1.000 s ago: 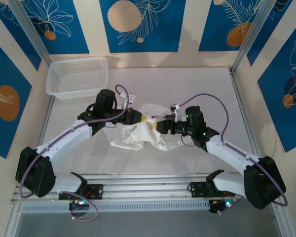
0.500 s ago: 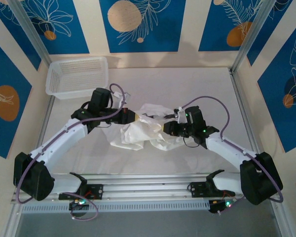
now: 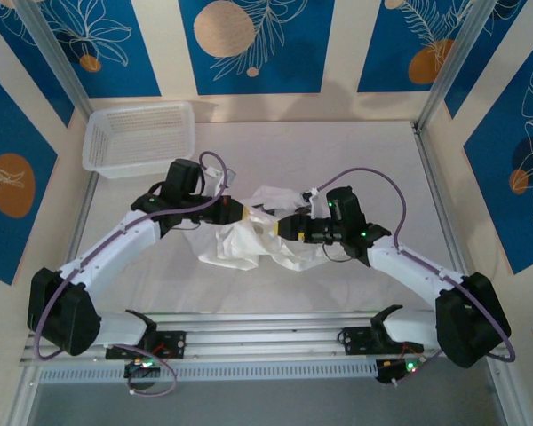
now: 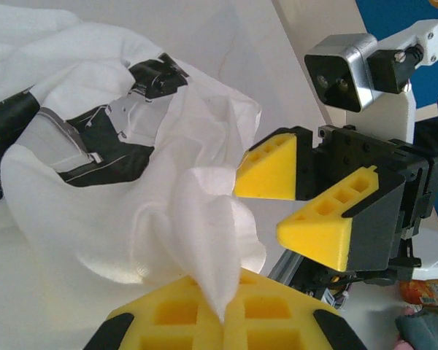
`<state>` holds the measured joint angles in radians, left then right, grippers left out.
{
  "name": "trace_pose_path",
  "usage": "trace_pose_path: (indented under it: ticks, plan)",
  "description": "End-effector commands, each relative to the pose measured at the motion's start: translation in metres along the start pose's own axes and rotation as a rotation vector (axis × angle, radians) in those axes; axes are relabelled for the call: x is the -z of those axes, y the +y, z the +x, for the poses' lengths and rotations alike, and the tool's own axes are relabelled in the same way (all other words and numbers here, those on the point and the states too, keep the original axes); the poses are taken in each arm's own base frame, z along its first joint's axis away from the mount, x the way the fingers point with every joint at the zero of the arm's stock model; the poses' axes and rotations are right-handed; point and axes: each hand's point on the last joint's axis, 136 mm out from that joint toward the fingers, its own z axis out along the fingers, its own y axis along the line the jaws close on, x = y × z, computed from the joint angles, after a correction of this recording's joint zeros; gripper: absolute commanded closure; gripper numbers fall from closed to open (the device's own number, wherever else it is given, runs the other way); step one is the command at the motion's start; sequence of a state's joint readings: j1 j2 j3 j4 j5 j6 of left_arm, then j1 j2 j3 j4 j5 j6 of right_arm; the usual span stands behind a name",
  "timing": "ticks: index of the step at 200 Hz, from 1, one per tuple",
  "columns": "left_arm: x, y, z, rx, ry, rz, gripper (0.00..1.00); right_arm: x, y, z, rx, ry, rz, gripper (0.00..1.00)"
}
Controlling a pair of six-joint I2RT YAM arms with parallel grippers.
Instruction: Fold the inside-out t-shirt
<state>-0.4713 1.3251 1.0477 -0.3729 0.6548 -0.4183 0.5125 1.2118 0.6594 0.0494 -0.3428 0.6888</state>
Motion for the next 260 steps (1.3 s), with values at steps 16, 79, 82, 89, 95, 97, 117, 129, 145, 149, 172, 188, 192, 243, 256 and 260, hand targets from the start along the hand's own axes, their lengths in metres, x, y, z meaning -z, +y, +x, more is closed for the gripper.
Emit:
trace_pose_path:
  ticks: [16,79,82,89,95,97,117,129,145,149,172,188,192,243,256,260]
  plan:
    - [0.006,-0.006,-0.001,-0.01,-0.019,0.035,1.0,-0.021,-0.023,-0.019,0.015,-0.06,0.131,0.3]
    - [0.007,-0.002,0.003,-0.009,-0.024,0.017,1.0,-0.034,-0.037,-0.031,-0.023,-0.047,0.213,0.4]
    - [0.007,-0.002,0.003,-0.008,-0.024,0.016,1.0,-0.035,-0.036,-0.03,-0.026,-0.04,0.209,0.42]
    - [0.007,-0.001,0.003,-0.011,-0.027,0.014,1.0,-0.035,-0.037,-0.025,-0.04,-0.021,0.206,0.47]
    - [0.007,0.0,0.003,-0.01,-0.028,0.011,1.0,-0.034,-0.038,-0.021,-0.056,-0.005,0.208,0.52]
    - [0.007,0.0,0.003,-0.01,-0.027,0.009,1.0,-0.034,-0.038,-0.019,-0.061,0.002,0.207,0.54]
    - [0.007,0.001,0.004,-0.01,-0.026,0.005,1.0,-0.034,-0.04,-0.001,-0.107,0.08,0.194,0.71]
    - [0.007,0.001,0.004,-0.011,-0.025,0.005,1.0,-0.035,-0.04,0.01,-0.12,0.121,0.18,0.75]
    - [0.006,0.0,0.003,-0.014,-0.025,0.011,1.0,-0.038,-0.034,0.017,-0.128,0.164,0.135,0.71]
    - [0.006,0.0,0.002,-0.014,-0.026,0.012,1.0,-0.039,-0.033,0.018,-0.132,0.17,0.124,0.66]
    - [0.004,-0.002,0.001,-0.011,-0.023,0.026,1.0,-0.043,-0.021,0.01,-0.157,0.172,0.076,0.44]
    - [0.004,-0.001,0.002,-0.007,-0.021,0.026,1.0,-0.047,-0.011,0.001,-0.158,0.162,0.041,0.42]
    - [0.004,-0.001,0.002,-0.006,-0.02,0.025,1.0,-0.048,-0.009,-0.001,-0.157,0.16,0.036,0.42]
    - [0.006,0.001,0.004,-0.005,-0.027,0.01,1.0,-0.054,-0.041,0.011,-0.213,0.217,0.188,0.58]
    - [0.007,0.003,0.005,-0.007,-0.028,-0.007,1.0,-0.047,-0.05,0.013,-0.234,0.219,0.226,0.66]
    - [0.007,0.005,0.006,-0.007,-0.026,-0.012,1.0,-0.045,-0.052,0.014,-0.241,0.22,0.234,0.67]
